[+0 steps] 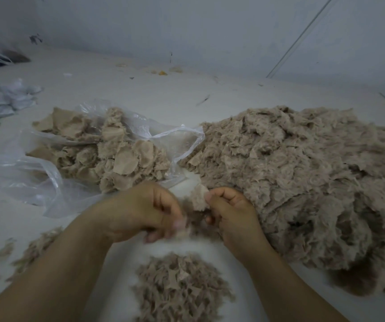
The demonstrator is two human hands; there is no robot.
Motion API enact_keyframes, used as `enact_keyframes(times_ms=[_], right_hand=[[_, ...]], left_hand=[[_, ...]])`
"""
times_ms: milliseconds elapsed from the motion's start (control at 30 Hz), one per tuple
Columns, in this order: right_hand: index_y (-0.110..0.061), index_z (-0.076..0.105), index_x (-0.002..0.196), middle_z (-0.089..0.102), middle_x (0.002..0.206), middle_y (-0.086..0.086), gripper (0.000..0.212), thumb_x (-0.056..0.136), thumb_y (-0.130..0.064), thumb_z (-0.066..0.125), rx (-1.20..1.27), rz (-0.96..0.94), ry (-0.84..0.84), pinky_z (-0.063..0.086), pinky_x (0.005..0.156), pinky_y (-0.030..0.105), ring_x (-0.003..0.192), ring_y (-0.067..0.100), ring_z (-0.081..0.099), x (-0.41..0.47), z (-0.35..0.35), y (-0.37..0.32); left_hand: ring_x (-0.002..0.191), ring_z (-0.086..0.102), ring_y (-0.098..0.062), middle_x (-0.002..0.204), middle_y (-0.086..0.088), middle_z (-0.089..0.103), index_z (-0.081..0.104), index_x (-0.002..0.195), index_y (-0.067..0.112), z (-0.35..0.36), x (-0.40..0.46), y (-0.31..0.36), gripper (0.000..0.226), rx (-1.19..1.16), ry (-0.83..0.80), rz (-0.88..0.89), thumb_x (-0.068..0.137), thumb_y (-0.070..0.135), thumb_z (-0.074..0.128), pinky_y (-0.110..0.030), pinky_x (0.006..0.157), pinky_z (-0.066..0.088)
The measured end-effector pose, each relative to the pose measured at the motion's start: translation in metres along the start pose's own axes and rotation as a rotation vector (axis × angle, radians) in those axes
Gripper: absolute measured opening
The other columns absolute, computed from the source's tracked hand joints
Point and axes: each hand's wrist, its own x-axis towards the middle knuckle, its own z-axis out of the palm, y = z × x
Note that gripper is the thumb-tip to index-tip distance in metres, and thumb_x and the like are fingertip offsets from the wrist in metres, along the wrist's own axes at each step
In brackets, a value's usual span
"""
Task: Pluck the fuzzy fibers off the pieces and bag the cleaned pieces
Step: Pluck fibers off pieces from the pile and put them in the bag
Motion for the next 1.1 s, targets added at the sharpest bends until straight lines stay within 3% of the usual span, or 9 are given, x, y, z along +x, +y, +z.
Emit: enact_keyframes(times_ms=[67, 100, 233, 300, 467, 600, 733, 900, 1100], right_hand=[[-0.026, 0.072, 0.070, 0.055, 0.055, -0.008, 0.008, 0.076, -0.032, 0.072, -0.007, -0.015, -0.012, 0.048, 0.053, 0.024, 0.049, 0.007, 0.052, 0.001, 0.000, 0.001], [-0.026, 0.073, 0.071, 0.055, 0.055, -0.008, 0.008, 0.077, -0.031, 0.072, -0.010, -0.023, -0.019, 0.048, 0.054, 0.024, 0.049, 0.006, 0.052, 0.001, -0.001, 0.001], [-0.025, 0.074, 0.075, 0.059, 0.060, -0.007, 0.008, 0.077, -0.032, 0.073, -0.007, -0.031, -0.048, 0.049, 0.057, 0.026, 0.052, 0.007, 0.053, 0.000, -0.002, 0.002], [-0.025, 0.075, 0.078, 0.061, 0.064, -0.005, 0.014, 0.074, -0.038, 0.075, -0.010, -0.042, -0.069, 0.049, 0.057, 0.025, 0.055, 0.008, 0.054, -0.002, -0.003, 0.002], [-0.023, 0.075, 0.083, 0.066, 0.076, 0.004, 0.023, 0.072, -0.043, 0.076, -0.005, -0.062, -0.109, 0.047, 0.055, 0.024, 0.058, 0.011, 0.053, -0.003, -0.004, 0.003], [-0.024, 0.075, 0.080, 0.065, 0.075, 0.005, 0.019, 0.072, -0.041, 0.075, 0.016, -0.056, -0.094, 0.047, 0.054, 0.024, 0.058, 0.011, 0.053, -0.003, -0.004, 0.003], [-0.022, 0.072, 0.074, 0.055, 0.060, -0.002, 0.019, 0.072, -0.041, 0.073, 0.005, -0.021, -0.064, 0.045, 0.055, 0.028, 0.054, 0.010, 0.049, -0.001, -0.003, 0.002], [-0.002, 0.069, 0.088, 0.069, 0.079, 0.020, 0.037, 0.087, -0.038, 0.068, -0.011, -0.071, -0.166, 0.051, 0.061, 0.034, 0.070, 0.033, 0.063, -0.001, -0.002, 0.002], [-0.008, 0.074, 0.086, 0.067, 0.078, 0.016, 0.030, 0.097, -0.031, 0.060, 0.040, -0.031, -0.124, 0.048, 0.056, 0.024, 0.067, 0.021, 0.060, -0.002, -0.003, 0.002]], left_hand=[[0.048, 0.058, -0.012, 0.073, -0.011, 0.070, 0.077, 0.090, 0.009, -0.002, -0.010, 0.001, 0.015, 0.221, -0.174, -0.070, 0.076, 0.011, 0.080, -0.021, 0.044, 0.046], [0.048, 0.058, -0.012, 0.070, -0.011, 0.069, 0.077, 0.089, 0.009, 0.000, -0.009, 0.001, 0.015, 0.262, -0.095, -0.079, 0.075, 0.012, 0.081, -0.021, 0.044, 0.045], [0.036, 0.043, -0.018, 0.049, -0.008, 0.050, 0.060, 0.065, 0.009, 0.012, 0.014, -0.004, 0.032, 0.101, 0.611, -0.043, 0.079, 0.033, 0.076, -0.022, 0.037, 0.032], [0.036, 0.046, -0.022, 0.052, -0.005, 0.054, 0.058, 0.076, 0.009, 0.020, 0.024, -0.005, 0.037, 0.130, 0.715, -0.076, 0.087, 0.042, 0.069, -0.022, 0.035, 0.032], [0.038, 0.052, -0.026, 0.064, -0.011, 0.064, 0.062, 0.085, 0.007, 0.038, 0.032, -0.005, 0.043, 0.044, 0.612, -0.166, 0.086, 0.050, 0.067, -0.022, 0.036, 0.034], [0.039, 0.053, -0.025, 0.052, -0.012, 0.057, 0.061, 0.081, 0.002, 0.040, 0.033, -0.008, 0.011, -0.192, 0.662, -0.031, 0.088, 0.006, 0.068, -0.024, 0.036, 0.039], [0.043, 0.055, -0.023, 0.056, -0.014, 0.059, 0.061, 0.084, 0.002, 0.039, 0.034, -0.010, 0.023, -0.171, 0.706, 0.091, 0.079, -0.021, 0.061, -0.026, 0.041, 0.045], [0.050, 0.057, -0.029, 0.069, -0.021, 0.064, 0.070, 0.088, 0.011, 0.042, 0.034, -0.010, 0.029, -0.030, 0.630, 0.211, 0.080, -0.017, 0.066, -0.029, 0.045, 0.048], [0.057, 0.066, -0.042, 0.064, -0.021, 0.068, 0.074, 0.083, 0.004, 0.042, 0.033, -0.014, 0.016, 0.071, 0.695, 0.269, 0.085, -0.010, 0.065, -0.049, 0.059, 0.057]])
